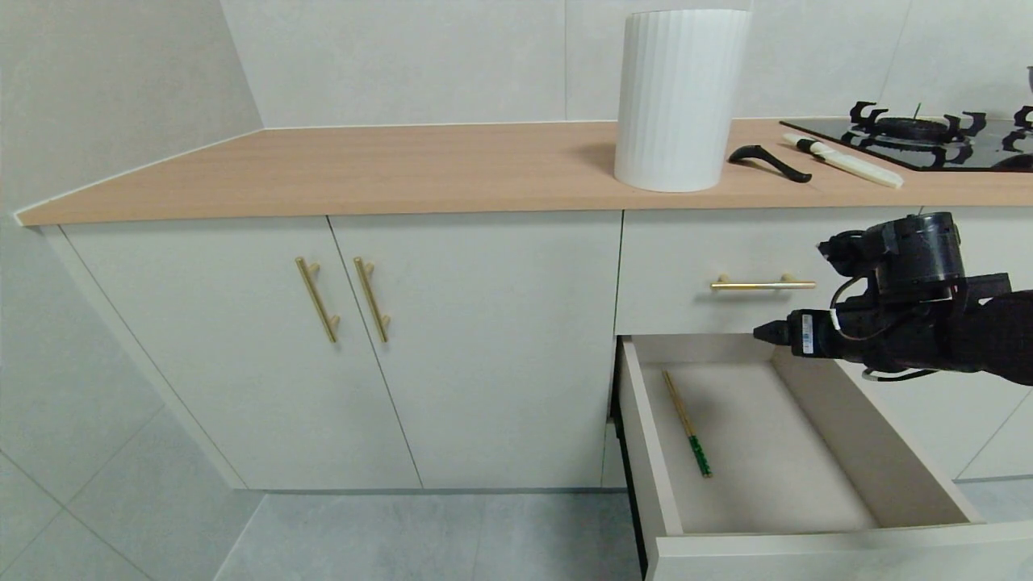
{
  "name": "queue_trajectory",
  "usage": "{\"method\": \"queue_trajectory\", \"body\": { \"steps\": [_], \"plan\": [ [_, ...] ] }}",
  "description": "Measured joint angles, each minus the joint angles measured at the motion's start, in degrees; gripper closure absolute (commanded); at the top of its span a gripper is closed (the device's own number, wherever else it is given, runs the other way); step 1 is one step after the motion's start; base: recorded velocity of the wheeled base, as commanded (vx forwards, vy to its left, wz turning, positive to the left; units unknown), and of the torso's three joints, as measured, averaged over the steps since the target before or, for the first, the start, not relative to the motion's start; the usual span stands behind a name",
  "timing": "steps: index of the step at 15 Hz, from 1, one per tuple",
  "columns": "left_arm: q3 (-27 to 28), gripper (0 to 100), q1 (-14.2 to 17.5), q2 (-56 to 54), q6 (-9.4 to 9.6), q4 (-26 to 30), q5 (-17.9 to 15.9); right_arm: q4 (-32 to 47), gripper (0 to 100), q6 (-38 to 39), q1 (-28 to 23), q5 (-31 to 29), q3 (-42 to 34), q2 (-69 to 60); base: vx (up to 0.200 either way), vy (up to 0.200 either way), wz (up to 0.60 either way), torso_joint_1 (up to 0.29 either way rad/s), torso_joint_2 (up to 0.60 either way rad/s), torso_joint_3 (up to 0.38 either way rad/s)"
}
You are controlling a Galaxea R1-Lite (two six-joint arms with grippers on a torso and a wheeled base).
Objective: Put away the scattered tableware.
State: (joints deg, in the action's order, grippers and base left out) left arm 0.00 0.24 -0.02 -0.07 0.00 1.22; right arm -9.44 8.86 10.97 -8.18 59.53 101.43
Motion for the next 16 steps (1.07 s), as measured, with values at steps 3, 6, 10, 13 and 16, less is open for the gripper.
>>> {"method": "queue_trajectory", "body": {
  "steps": [3, 6, 10, 13, 16],
  "plan": [
    [0.00, 0, 0.00, 0.00, 0.00, 0.00, 0.00, -0.13, 0, 0.05, -0.01, -1.29, 0.06, -0.77, 0.000, 0.000, 0.00, 0.000, 0.00, 0.000],
    [0.00, 0, -0.02, 0.00, 0.00, 0.02, 0.00, -0.17, 0, 0.06, -0.09, -1.74, 0.17, -1.16, 0.000, 0.000, 0.00, 0.011, -0.07, -0.058],
    [0.02, 0, 0.00, 0.00, 0.00, 0.05, 0.00, -0.74, 0, 0.02, -0.80, -1.80, 0.21, -1.27, 0.000, 0.000, 0.00, 0.099, -0.29, -0.284],
    [0.00, 0, -0.02, 0.00, 0.00, 0.02, -0.02, -1.43, 0, 0.02, -1.02, -1.85, 0.20, -1.23, 0.000, 0.000, 0.00, 0.126, -0.52, -0.307],
    [0.00, 0, 0.00, 0.00, 0.00, 0.00, -0.02, -1.48, 0, 0.02, -1.19, -1.87, 0.15, -0.99, 0.000, 0.000, 0.00, 0.178, -0.47, -0.300]
  ]
}}
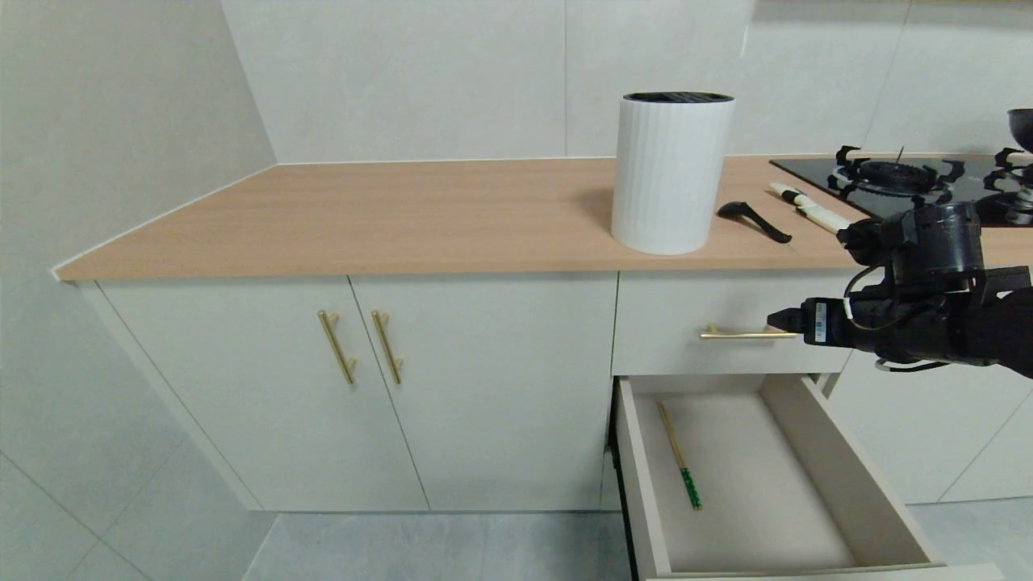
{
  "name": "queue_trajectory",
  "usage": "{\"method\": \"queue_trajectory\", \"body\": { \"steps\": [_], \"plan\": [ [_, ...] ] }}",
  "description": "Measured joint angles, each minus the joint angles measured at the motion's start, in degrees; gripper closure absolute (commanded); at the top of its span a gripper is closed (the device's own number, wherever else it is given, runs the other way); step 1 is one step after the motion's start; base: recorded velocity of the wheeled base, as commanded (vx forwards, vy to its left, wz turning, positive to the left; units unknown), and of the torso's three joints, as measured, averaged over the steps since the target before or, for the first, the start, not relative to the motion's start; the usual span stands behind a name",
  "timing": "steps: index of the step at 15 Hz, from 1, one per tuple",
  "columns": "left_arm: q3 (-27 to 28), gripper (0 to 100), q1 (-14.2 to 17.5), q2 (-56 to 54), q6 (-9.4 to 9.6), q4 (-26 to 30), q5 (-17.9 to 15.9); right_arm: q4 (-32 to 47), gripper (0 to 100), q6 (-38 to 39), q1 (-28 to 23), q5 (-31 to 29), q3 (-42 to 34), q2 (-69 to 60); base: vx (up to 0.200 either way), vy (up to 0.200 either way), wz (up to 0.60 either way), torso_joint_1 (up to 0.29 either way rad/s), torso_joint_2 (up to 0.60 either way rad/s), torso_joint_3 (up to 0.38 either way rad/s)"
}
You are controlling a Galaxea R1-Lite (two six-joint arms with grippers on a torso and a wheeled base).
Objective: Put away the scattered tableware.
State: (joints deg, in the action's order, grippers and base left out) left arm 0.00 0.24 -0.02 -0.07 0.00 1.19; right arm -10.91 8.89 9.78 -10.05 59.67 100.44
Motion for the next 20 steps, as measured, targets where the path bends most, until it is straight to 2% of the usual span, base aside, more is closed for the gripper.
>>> {"method": "queue_trajectory", "body": {
  "steps": [14, 18, 20],
  "plan": [
    [0.00, 0, 0.00, 0.00, 0.00, 0.02, 0.00, -0.09, 0, 0.00, 0.13, 0.01, -0.09, 1.41, 0.000, 0.000, 0.00, 0.212, -0.50, -0.287],
    [0.00, 0, 0.00, 0.00, 0.00, 0.00, 0.00, -0.28, 0, -0.22, 0.13, 0.17, 0.27, 2.04, 0.000, 0.000, 0.00, 0.089, -0.18, -0.094],
    [0.00, 0, 0.00, 0.00, 0.00, 0.00, 0.02, -4.44, 0, -1.65, -0.13, 0.33, 2.01, 4.00, 0.000, 0.000, 0.00, 0.000, 0.00, 0.000]
  ]
}}
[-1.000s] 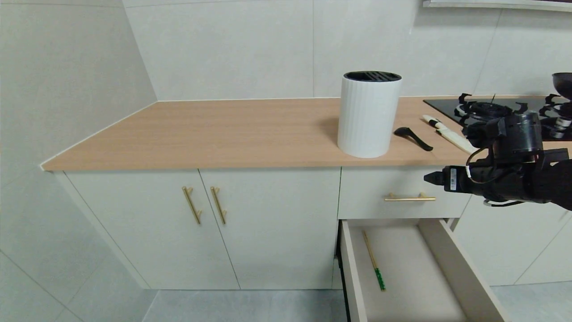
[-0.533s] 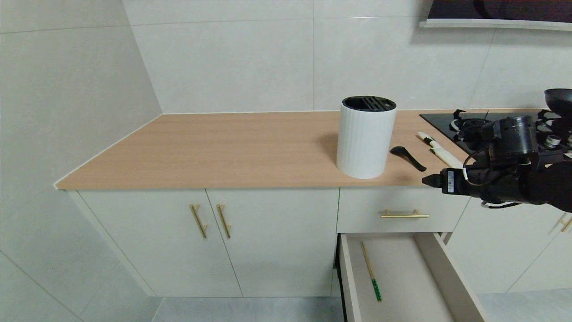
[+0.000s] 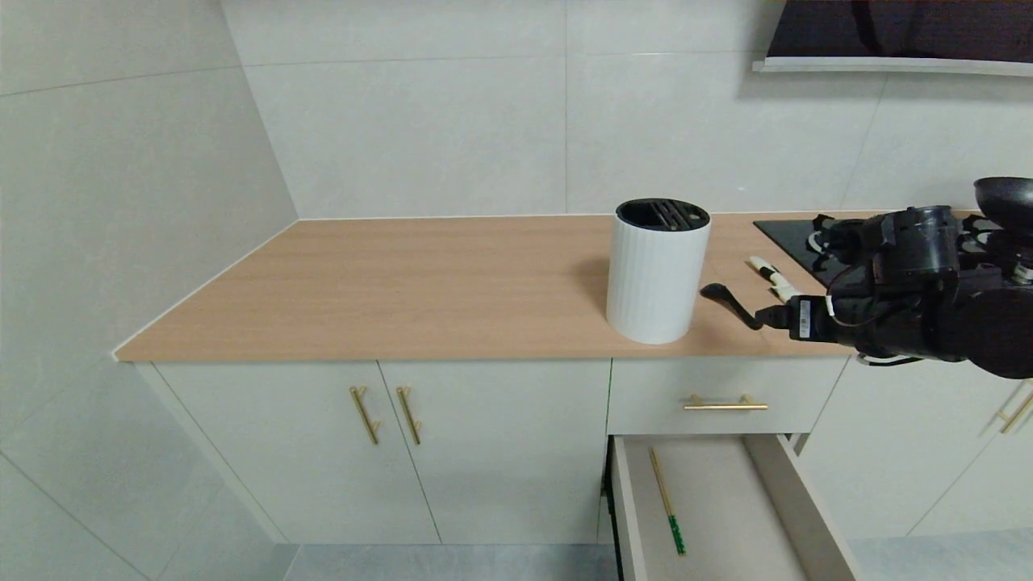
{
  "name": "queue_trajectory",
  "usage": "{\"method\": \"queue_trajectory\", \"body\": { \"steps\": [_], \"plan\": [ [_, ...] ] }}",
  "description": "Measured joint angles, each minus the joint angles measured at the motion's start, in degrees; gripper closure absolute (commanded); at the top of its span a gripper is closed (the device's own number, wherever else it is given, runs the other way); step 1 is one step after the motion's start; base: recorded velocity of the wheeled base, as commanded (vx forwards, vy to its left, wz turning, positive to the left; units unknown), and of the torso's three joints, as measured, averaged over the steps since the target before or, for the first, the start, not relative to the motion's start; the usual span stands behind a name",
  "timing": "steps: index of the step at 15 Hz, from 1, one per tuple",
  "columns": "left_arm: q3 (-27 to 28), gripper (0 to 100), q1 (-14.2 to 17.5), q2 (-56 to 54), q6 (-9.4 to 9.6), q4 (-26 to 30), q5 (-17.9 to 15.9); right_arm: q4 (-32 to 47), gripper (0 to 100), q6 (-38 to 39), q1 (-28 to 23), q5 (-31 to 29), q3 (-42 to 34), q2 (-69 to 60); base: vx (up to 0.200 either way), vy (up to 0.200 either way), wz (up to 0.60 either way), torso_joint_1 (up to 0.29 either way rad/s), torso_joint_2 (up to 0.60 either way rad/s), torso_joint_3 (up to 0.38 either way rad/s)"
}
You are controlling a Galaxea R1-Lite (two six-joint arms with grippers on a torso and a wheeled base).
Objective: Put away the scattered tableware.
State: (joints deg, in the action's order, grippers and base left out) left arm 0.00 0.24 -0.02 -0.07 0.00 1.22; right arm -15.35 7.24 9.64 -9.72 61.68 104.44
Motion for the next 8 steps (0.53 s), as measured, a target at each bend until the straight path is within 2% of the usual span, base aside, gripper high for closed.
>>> {"method": "queue_trajectory", "body": {
  "steps": [3, 6, 8],
  "plan": [
    [0.00, 0, 0.00, 0.00, 0.00, 0.02, -0.02, -8.70, 0, -4.27, -1.57, 1.60, 6.06, 6.70, 0.000, 0.000, 0.00, 0.000, 0.00, 0.000],
    [0.00, 0, 0.00, 0.00, 0.00, 0.02, -0.02, -10.62, 0, -6.62, -3.95, 10.45, 12.96, 13.59, 0.000, 0.000, 0.00, 0.000, 0.00, 0.000],
    [0.00, 0, 0.00, 0.00, 0.00, 0.02, 0.00, -10.79, 0, -8.63, -6.10, 15.63, 14.84, 16.43, 0.000, 0.000, 0.00, 0.000, 0.00, 0.000]
  ]
}}
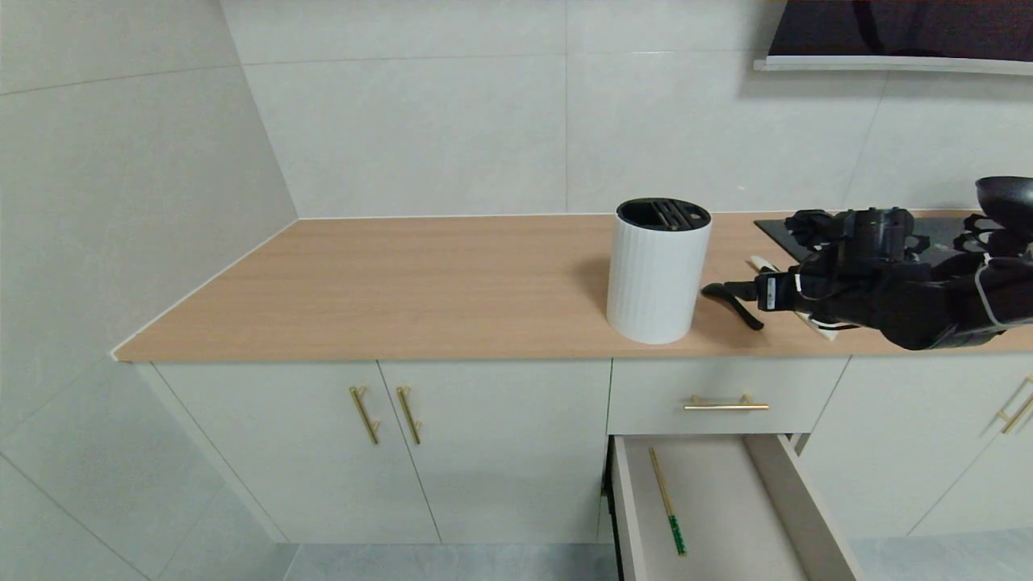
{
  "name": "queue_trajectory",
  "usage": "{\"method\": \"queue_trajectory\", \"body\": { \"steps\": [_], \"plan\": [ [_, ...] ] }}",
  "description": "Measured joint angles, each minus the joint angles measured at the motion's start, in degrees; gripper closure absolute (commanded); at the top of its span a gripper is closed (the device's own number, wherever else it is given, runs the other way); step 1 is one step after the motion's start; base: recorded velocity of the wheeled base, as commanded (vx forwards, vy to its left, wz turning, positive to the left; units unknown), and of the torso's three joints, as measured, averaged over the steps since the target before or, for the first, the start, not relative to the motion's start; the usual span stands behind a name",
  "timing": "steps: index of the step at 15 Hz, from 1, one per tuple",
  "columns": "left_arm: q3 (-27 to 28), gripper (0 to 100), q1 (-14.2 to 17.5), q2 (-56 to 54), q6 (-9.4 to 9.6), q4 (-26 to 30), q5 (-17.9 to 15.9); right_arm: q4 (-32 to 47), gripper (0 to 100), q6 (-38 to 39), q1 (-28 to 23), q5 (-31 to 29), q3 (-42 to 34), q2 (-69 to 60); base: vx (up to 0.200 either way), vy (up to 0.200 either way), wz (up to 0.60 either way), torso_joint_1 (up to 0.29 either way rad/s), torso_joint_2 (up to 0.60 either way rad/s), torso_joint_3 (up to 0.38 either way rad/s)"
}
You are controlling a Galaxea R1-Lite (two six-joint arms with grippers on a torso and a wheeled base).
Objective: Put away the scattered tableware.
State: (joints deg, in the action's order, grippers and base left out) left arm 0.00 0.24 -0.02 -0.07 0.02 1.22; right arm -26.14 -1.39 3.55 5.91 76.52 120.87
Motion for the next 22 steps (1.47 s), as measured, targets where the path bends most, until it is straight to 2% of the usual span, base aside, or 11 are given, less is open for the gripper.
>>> {"method": "queue_trajectory", "body": {
  "steps": [3, 5, 9, 22],
  "plan": [
    [0.00, 0, 0.00, 0.00, 0.00, 0.00, 0.00, 0.20, 0, -2.63, -2.89, 5.96, 0.60, 2.28, 0.000, 0.000, 0.00, 0.000, 0.00, 0.000],
    [0.02, 0, 0.00, 0.00, 0.00, 0.00, -0.02, 0.24, 0, -3.32, -3.68, 7.41, 0.71, 3.57, 0.000, 0.000, 0.00, 0.000, 0.00, 0.000],
    [0.00, 0, 0.00, 0.00, 0.00, 0.00, -0.02, -0.18, 0, -5.64, -3.71, 7.28, 1.32, 6.42, 0.000, 0.000, 0.00, 0.000, 0.00, 0.000],
    [0.00, 0, -0.02, 0.00, 0.00, -0.02, -0.02, -4.08, 0, -5.34, -3.50, 5.68, 8.42, 15.60, 0.000, 0.000, 0.00, 0.000, 0.00, 0.000]
  ]
}}
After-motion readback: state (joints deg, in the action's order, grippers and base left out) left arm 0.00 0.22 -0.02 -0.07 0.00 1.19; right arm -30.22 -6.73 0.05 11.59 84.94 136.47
